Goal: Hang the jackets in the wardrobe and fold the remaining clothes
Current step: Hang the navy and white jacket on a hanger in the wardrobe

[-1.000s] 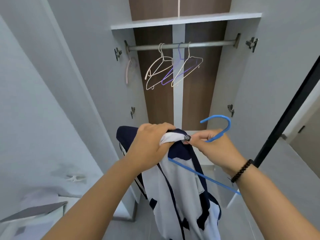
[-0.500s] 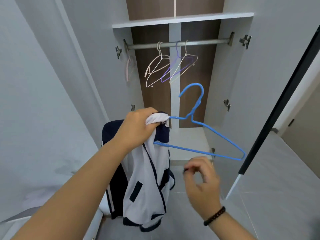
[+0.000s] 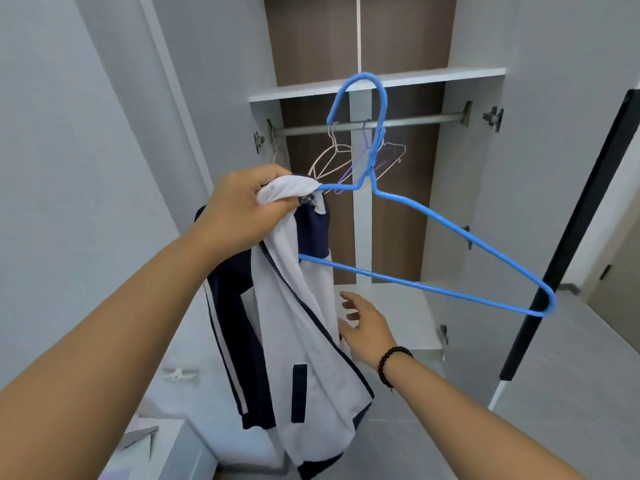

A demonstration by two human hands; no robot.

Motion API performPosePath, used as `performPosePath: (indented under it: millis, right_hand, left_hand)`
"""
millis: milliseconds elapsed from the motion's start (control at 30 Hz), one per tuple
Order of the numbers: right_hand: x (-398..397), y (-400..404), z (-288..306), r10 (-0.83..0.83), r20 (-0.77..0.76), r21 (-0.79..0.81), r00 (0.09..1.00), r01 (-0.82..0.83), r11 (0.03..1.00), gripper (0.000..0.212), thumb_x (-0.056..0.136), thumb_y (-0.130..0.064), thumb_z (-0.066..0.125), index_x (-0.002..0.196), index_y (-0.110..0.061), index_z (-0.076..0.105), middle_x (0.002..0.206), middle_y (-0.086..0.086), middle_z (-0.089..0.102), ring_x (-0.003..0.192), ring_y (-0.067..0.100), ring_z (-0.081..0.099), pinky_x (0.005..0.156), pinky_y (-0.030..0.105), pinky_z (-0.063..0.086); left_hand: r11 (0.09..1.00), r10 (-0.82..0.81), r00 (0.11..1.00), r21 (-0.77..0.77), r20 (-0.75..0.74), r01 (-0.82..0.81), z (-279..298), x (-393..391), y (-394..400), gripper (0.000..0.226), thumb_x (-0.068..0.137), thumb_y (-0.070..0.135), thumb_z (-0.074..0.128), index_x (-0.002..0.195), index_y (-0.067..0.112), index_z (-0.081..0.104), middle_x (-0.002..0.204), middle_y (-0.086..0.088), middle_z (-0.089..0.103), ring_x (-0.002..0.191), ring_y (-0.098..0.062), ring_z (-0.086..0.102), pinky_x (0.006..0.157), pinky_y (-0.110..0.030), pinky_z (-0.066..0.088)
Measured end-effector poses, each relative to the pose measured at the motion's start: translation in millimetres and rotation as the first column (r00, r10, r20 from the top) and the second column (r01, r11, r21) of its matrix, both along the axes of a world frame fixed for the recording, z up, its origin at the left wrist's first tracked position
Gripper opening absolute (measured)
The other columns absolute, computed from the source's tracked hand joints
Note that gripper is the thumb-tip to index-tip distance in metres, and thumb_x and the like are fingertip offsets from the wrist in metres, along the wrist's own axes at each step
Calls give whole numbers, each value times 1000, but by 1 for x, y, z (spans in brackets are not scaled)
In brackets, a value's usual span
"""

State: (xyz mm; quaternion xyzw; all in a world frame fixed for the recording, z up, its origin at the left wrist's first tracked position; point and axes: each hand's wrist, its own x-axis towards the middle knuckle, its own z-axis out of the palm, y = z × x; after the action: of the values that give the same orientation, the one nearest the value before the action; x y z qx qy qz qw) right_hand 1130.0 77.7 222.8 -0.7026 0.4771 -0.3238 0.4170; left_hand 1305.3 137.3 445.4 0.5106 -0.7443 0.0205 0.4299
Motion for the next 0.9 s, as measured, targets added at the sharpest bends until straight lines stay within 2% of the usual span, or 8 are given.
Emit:
performPosePath:
  millis: [133, 233, 300, 400, 500, 600, 767, 900]
  right_hand:
    - [14, -2, -3, 214, 43, 106, 976, -217, 970, 80, 90, -24, 62, 151, -32, 11, 131, -21, 38, 121, -3, 38, 99, 14, 32]
    - [16, 0, -14, 215, -69, 84, 974, -209, 974, 53, 89, -18, 60, 136, -31, 38, 105, -10, 57, 97, 9, 57, 81, 8, 41]
    - [7, 0, -20, 117, -70, -1, 991, -118, 993, 22, 88, -13, 60, 96, -34, 57, 82, -12, 58, 79, 11, 57, 63, 4, 39]
    - [-29, -5, -34, -135, -32, -109, 990, 130, 985, 34, 82, -5, 67, 65, -32, 56, 58, -15, 52, 57, -1, 49, 54, 6, 37]
    - [-74, -14, -35, -295, -37, -155, 955, 286, 946, 22, 77, 5, 69, 69, -15, 66, 63, -6, 56, 61, 13, 54, 57, 5, 39]
    - [-112, -23, -29, -378, -92, -163, 921, 360, 919, 25, 74, 12, 66, 75, -13, 69, 72, 0, 55, 66, 18, 52, 59, 10, 38]
    - [-146, -27, -32, -637, 46, 102, 770, 630, 769, 24, 84, -14, 70, 66, -17, 55, 63, -1, 53, 56, 13, 45, 53, 23, 34]
    - [-135, -26, -19, -639, 49, 54, 768, 636, 769, 27, 90, -24, 64, 69, -14, 50, 61, 1, 50, 55, 16, 44, 52, 28, 33]
  left_hand:
    - [1000, -15, 998, -28, -55, 14, 3, 13, -1, 32, 86, 17, 72, 87, 48, 62, 78, 36, 63, 72, 12, 57, 63, -2, 39]
    - [999, 10, 998, -35, -70, -12, 0, 23, -2, 30, 86, 18, 71, 87, 47, 64, 78, 34, 64, 72, 9, 58, 63, -4, 41]
    - [997, 69, 996, -12, -49, -70, -4, 31, -5, 21, 87, 21, 70, 90, 42, 68, 80, 27, 66, 75, 3, 59, 64, -7, 42]
    - [989, 141, 989, 41, 36, -142, -13, 47, -6, 14, 88, 22, 69, 97, 33, 70, 84, 18, 67, 81, -4, 59, 68, -8, 43]
    - [981, 117, 983, 139, 139, -136, -33, 59, -7, 13, 87, 18, 69, 91, 30, 70, 84, 14, 69, 81, -5, 62, 71, -11, 45]
    - [972, 101, 963, 181, 249, -148, -54, 61, -11, 13, 89, 19, 68, 93, 7, 70, 82, -5, 70, 79, -26, 63, 73, -33, 46]
    - [985, 99, 927, 96, 363, -143, -67, 59, -12, 38, 90, 41, 51, 85, 8, 69, 70, -3, 61, 67, -25, 55, 62, -40, 47]
    - [995, 87, 893, 6, 442, -100, -75, 51, -11, 50, 84, 48, 37, 75, 10, 68, 64, -3, 59, 59, -27, 54, 51, -35, 46]
